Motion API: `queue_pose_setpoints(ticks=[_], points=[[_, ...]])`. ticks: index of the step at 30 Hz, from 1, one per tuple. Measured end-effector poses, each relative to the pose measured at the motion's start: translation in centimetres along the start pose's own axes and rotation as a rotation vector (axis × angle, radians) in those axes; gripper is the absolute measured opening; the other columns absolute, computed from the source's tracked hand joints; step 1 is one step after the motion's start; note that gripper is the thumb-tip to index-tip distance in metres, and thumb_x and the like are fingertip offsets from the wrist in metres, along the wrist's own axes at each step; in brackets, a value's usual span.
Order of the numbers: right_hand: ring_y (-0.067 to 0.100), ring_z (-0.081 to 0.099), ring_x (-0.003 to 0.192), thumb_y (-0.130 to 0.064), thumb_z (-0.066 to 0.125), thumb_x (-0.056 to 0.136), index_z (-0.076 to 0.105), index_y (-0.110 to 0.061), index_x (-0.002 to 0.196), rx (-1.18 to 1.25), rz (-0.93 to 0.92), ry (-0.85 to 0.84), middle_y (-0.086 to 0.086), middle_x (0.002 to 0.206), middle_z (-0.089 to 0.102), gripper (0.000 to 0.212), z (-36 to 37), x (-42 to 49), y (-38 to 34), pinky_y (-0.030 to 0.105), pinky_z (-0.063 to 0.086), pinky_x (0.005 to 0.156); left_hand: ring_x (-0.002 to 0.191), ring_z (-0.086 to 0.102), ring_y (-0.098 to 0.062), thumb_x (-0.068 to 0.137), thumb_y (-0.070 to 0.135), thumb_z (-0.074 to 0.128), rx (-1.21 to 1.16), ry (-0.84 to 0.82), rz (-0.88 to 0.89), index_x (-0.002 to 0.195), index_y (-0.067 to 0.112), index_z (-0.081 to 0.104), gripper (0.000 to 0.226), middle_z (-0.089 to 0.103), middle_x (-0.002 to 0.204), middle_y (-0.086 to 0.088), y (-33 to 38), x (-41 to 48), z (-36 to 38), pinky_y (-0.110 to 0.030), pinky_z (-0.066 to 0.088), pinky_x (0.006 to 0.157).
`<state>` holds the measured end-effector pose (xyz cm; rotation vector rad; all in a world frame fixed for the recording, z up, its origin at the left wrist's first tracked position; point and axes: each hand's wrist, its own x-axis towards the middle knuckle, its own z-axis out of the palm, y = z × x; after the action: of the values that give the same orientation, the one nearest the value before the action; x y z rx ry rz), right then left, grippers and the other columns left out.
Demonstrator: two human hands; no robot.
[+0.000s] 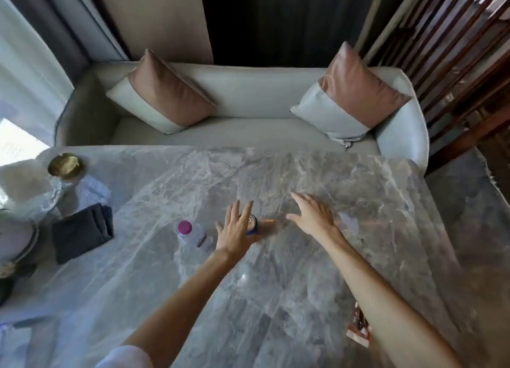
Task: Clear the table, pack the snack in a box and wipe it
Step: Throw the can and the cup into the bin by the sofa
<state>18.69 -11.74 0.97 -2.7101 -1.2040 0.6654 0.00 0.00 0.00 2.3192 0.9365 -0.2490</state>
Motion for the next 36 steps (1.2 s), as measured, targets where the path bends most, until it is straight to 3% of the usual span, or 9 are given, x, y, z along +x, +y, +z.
queue_pose_setpoints(ticks=[2,5,10,13,17,24,28,32,36], points=[[0.027,0.044,0.135,-0.044,0.063,0.087,0.027,-0.023,0.151,0.0,-0.003,-0.063,0.004,0.151,0.042,0.076,0.8,1.3,0.0,0.042,0.042,0.106,0.151,-0.008,-0.028,0.083,0.038,0.07,0.033,-0.067,-0.022,0.152,0.034,-0.003,0.101,-0.007,0.163,-0.007,-0.1,0.8,0.4,-0.067,0.007,0.115],[0.029,0.049,0.128,-0.043,0.067,0.084,0.022,-0.026,0.151,-0.042,-0.033,-0.132,0.005,0.144,0.048,0.082,2.6,4.0,0.4,0.041,0.045,0.1,0.151,-0.001,-0.03,0.078,0.037,0.075,0.042,-0.121,-0.075,0.152,0.033,-0.003,0.107,-0.005,0.163,-0.007,-1.1,2.8,1.3,-0.066,0.013,0.116],[0.029,0.051,0.126,-0.031,0.071,0.084,0.02,-0.028,0.152,-0.056,-0.041,-0.152,0.007,0.141,0.049,0.085,4.5,4.8,0.9,0.039,0.046,0.1,0.143,0.03,-0.03,0.076,0.026,0.078,-0.042,-0.137,-0.003,0.148,0.026,0.022,0.091,0.019,0.158,-0.005,-2.4,3.1,2.2,-0.053,0.04,0.109],[0.029,0.05,0.128,-0.021,0.068,0.087,0.019,-0.028,0.152,-0.036,-0.024,-0.171,0.007,0.142,0.049,0.082,6.0,4.8,0.8,0.041,0.047,0.1,0.132,0.042,-0.028,0.073,0.016,0.08,-0.141,-0.089,-0.011,0.138,0.021,0.036,0.079,0.036,0.144,-0.006,-2.6,3.5,2.7,-0.044,0.044,0.105],[0.031,0.054,0.123,-0.021,0.065,0.089,0.01,-0.029,0.154,-0.026,0.006,-0.164,0.009,0.14,0.051,0.086,7.5,3.3,0.8,0.041,0.051,0.092,0.124,0.046,-0.03,0.074,0.008,0.078,-0.197,-0.048,-0.024,0.135,0.017,0.042,0.071,0.042,0.136,-0.01,-3.0,2.0,3.5,-0.04,0.044,0.103],[0.017,0.038,0.141,-0.018,0.07,0.087,0.016,-0.025,0.154,0.541,0.145,-0.035,0.001,0.156,0.035,0.087,9.0,-5.3,-1.4,0.033,0.039,0.11,0.125,0.045,-0.026,0.078,0.009,0.072,-0.245,-0.031,0.052,0.137,0.014,0.042,0.066,0.042,0.137,-0.008,-6.5,-6.6,3.6,-0.031,0.044,0.103],[0.015,0.042,0.138,-0.016,0.072,0.086,0.023,-0.02,0.153,0.711,0.197,-0.014,0.002,0.153,0.039,0.083,10.9,-13.2,-5.0,0.027,0.037,0.108,0.125,0.047,-0.023,0.079,0.01,0.072,-0.279,0.008,0.113,0.138,0.016,0.041,0.067,0.042,0.139,-0.005,-10.1,-12.7,1.9,-0.028,0.043,0.102],[0.018,0.048,0.133,-0.006,0.072,0.084,0.036,-0.016,0.147,0.888,0.193,-0.018,0.007,0.146,0.048,0.074,12.7,-20.4,-11.1,0.034,0.039,0.111,0.124,0.047,-0.024,0.077,0.01,0.072,-0.304,0.063,0.137,0.138,0.016,0.042,0.068,0.044,0.137,-0.005,-14.9,-19.8,-0.6,-0.028,0.04,0.101],[0.012,0.05,0.125,-0.005,0.072,0.083,0.043,-0.024,0.141,1.002,0.119,-0.092,0.002,0.143,0.049,0.068,15.3,-25.3,-20.6,0.021,0.043,0.098,0.122,0.049,-0.021,0.078,0.011,0.073,-0.39,0.159,0.073,0.136,0.013,0.045,0.065,0.046,0.134,-0.005,-22.2,-29.2,-3.4,-0.012,0.033,0.094]])
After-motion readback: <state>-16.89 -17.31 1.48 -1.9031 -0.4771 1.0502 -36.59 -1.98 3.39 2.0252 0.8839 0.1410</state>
